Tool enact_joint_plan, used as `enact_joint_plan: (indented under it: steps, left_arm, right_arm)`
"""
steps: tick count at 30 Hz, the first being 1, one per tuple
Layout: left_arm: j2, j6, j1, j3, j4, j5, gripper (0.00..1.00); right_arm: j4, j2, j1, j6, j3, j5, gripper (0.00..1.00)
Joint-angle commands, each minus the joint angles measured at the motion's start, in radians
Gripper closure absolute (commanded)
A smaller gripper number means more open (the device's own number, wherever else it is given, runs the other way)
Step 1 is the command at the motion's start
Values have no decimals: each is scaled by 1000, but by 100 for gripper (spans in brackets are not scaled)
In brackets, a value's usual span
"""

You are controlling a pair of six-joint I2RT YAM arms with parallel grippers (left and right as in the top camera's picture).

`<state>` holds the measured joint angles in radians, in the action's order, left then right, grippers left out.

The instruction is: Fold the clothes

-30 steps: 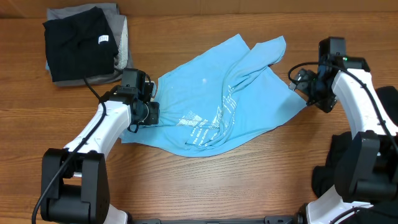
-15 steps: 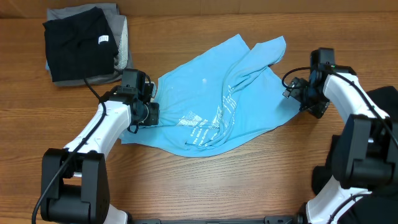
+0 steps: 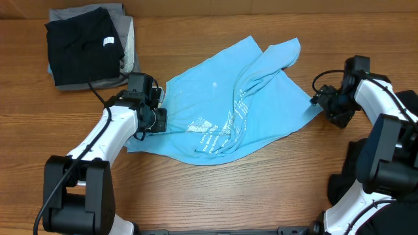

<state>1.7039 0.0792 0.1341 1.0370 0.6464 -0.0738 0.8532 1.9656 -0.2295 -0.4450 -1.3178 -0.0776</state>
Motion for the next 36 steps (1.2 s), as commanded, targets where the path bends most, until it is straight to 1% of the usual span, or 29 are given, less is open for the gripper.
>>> enact_joint_plan:
  steps: [1,4,6,9,10,11,13,23,27,28,30,31,33,36]
  left_arm:
    - [-23,22,4,23,-4,-1,96]
    - [-23,22,4,23,-3,-1,96]
    - [-23,22,4,23,-2,-1,96]
    - [-23,22,4,23,1,-1,96]
    - [-23,22,4,23,1,0,96]
    - [-23,22,4,23,1,-1,96]
    - [-23,22,4,23,1,-1,96]
    - [-23,22,4,23,4,-1,96]
    - [-23,22,4,23,3,-1,96]
    - [-23,22,4,23,4,-1,96]
    - [-23,21,4,23,5,-1,96]
    - [-23,21,4,23,4,-1,96]
    - [-23,21,4,23,4,0,96]
    - [-23,21,4,23,4,-1,96]
  right_arm:
    - [-13,35,17,12,3,-31,19]
    - [-18,58,25,6,3,-29,19]
    - [-19,69,24,2,3,-29,21]
    - [-23,78,24,0,3,-29,33]
    - [-24,78,24,0,3,-29,38]
    - [-26,79,24,0,3,-29,46]
    - [-29,79,24,0,3,-29,56]
    - [-47,81,27,0,3,-28,55]
    - [-60,109,27,-11,3,-18,56]
    - [-60,119,27,-19,3,-17,57]
    - [-60,134,27,-22,3,-18,64]
    - [-60,135,27,-22,3,-17,70]
    - [-60,135,27,-22,3,-17,71]
    - [-59,135,27,-22,3,0,76]
